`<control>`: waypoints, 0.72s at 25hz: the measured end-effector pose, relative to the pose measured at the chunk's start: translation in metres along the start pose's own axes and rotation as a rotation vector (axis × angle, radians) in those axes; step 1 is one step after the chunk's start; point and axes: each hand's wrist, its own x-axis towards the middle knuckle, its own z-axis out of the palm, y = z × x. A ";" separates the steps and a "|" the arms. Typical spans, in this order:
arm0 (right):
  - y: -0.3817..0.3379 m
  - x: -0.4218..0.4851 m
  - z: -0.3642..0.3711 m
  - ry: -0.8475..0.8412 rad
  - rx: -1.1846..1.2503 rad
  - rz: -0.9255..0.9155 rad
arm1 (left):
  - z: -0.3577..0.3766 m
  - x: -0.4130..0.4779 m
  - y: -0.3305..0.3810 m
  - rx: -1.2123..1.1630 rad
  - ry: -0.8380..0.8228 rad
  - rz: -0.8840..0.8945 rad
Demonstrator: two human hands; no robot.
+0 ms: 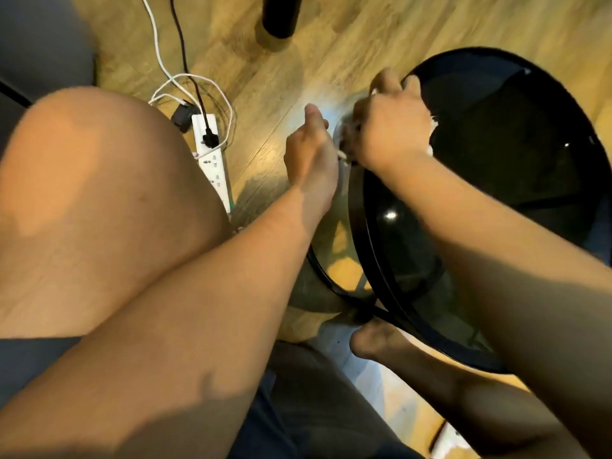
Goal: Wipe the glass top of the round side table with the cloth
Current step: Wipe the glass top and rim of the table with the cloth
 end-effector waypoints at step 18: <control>0.179 -0.342 0.043 -0.115 -0.222 -0.641 | -0.021 -0.128 -0.025 0.357 -0.469 -0.188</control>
